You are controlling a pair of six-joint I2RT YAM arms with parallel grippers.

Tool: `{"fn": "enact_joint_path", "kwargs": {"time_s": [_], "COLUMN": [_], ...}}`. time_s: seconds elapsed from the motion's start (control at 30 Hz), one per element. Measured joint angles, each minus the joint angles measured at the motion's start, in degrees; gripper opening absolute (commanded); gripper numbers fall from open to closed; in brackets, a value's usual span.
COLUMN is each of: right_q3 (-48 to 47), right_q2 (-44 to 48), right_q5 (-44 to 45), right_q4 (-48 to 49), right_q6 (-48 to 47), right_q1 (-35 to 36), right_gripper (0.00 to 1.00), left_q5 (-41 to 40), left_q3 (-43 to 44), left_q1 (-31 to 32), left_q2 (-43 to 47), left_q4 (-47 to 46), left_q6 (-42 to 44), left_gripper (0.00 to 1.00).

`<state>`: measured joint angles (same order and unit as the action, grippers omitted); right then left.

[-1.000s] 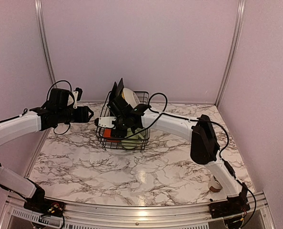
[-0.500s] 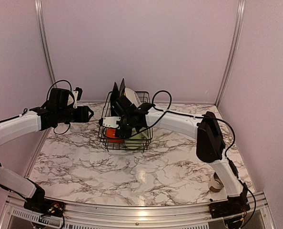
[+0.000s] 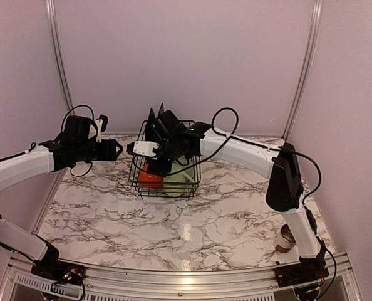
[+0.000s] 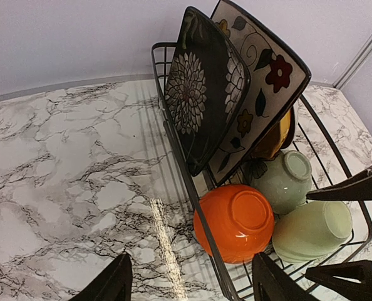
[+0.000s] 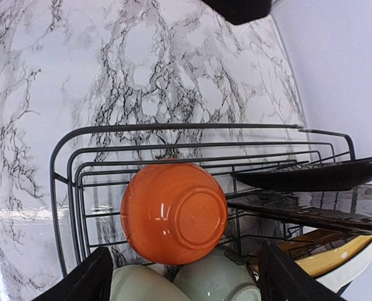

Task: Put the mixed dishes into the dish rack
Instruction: Move the cup to the dish rack, then grab the cup at the corner of the board.

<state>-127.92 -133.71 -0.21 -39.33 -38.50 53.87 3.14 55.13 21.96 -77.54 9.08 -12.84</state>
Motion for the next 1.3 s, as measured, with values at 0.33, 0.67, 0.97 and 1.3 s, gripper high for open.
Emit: {"fn": "enact_joint_path", "kwargs": {"time_s": [0.33, 0.67, 0.97, 1.3], "right_q3": [8.8, 30.0, 46.4, 67.3], "right_q2": [13.0, 33.4, 43.3, 63.8], "right_q5": [-8.4, -9.8, -9.9, -11.9], "right_q4": [-1.0, -0.5, -3.1, -7.4], "right_q6": [3.0, 3.0, 2.6, -3.3], "right_q1": [-3.6, -15.4, -25.9, -36.5], "right_gripper": [0.76, 0.70, 0.69, 0.65], "left_q5": [1.4, 6.8, 5.7, 2.1], "left_q3": [0.0, 0.3, 9.7, 17.1], "left_q1": [0.0, 0.1, 6.0, 14.6], "left_q2": [0.6, 0.1, -7.6, -11.7], "left_q4": [-0.7, -1.5, 4.1, 8.4], "left_q6": [0.5, 1.7, 4.3, 5.8], "left_gripper": [0.65, 0.59, 0.59, 0.60]}}
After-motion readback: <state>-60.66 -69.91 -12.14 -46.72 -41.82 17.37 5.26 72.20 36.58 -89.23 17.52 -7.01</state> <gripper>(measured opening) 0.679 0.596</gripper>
